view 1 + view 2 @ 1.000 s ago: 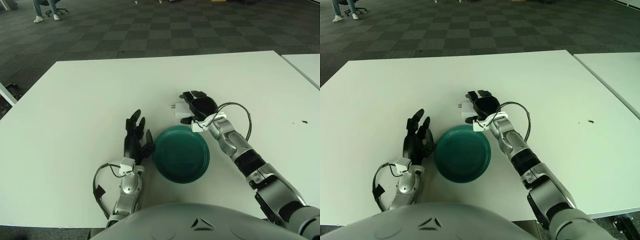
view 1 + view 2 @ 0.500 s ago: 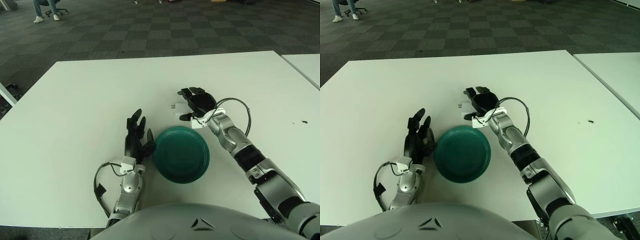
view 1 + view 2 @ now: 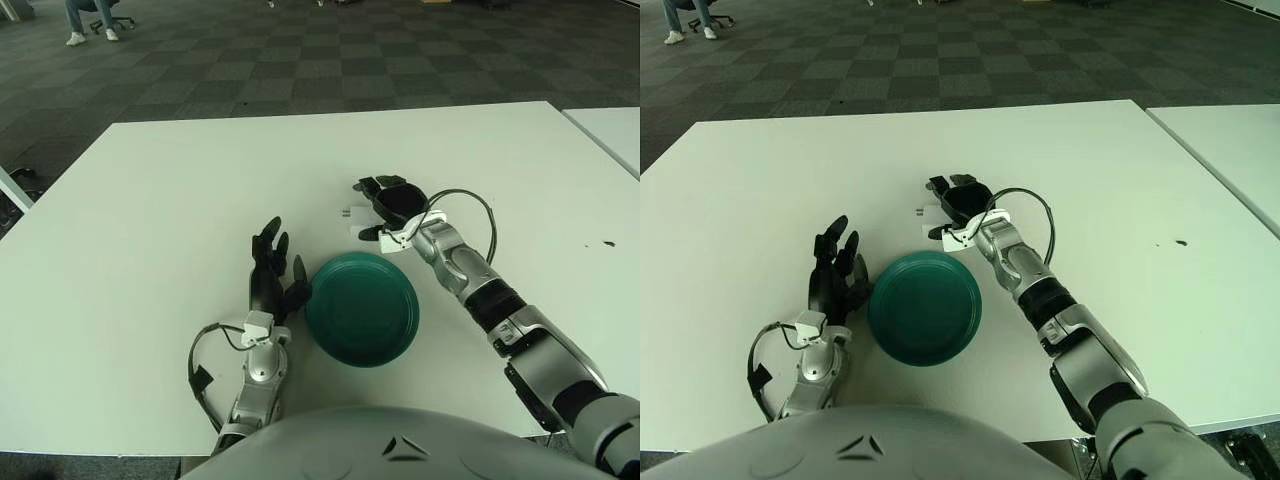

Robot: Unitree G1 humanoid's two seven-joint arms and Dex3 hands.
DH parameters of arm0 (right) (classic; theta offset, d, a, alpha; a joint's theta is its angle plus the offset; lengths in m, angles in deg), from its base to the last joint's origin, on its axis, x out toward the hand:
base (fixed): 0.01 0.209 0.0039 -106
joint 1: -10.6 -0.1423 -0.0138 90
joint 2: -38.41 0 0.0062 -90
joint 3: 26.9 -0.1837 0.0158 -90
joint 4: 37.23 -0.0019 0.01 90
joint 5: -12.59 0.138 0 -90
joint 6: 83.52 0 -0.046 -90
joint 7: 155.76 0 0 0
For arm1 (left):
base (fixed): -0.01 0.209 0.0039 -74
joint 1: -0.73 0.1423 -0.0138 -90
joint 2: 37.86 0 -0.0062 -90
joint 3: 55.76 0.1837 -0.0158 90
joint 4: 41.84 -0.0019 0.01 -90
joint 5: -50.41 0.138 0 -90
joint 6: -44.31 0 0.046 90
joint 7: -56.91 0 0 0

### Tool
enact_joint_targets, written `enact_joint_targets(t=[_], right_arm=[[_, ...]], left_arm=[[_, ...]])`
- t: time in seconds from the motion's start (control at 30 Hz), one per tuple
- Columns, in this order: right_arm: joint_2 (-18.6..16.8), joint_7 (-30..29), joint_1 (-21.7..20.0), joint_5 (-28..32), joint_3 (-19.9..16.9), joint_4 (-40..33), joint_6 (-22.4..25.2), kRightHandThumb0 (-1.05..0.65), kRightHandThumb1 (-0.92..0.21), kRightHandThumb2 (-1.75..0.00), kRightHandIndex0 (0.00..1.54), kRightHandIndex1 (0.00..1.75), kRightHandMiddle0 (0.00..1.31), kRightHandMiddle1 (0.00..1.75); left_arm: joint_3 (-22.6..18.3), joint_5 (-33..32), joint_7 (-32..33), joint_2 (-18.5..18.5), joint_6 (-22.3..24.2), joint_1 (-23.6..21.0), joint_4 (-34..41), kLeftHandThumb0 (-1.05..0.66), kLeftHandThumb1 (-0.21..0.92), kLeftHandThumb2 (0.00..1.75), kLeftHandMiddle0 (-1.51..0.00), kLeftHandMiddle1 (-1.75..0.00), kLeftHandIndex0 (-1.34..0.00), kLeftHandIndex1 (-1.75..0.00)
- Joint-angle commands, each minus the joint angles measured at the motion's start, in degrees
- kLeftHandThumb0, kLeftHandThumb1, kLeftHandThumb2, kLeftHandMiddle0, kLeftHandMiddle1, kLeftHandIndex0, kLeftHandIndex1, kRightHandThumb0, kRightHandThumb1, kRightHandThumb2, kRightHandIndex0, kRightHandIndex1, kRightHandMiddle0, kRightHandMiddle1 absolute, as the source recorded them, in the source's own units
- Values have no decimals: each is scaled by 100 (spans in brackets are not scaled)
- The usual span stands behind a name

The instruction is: Put the charger into the plate.

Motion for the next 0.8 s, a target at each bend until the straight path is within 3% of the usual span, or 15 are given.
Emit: enact_joint_targets(t=[0.0, 0.77], right_arm=[[-64, 41, -286, 52, 79, 185, -45, -70, -92, -54, 28, 1, 0, 56], [-488, -133, -466, 122, 360, 1443, -21, -71, -92, -60, 27, 0, 0, 49]], left_arm=[[82, 325, 161, -287, 26, 328, -938, -90, 92, 94, -34, 0, 0, -71], [126, 154, 71, -274, 154, 365, -869, -90, 92, 98, -37, -1, -2, -78]])
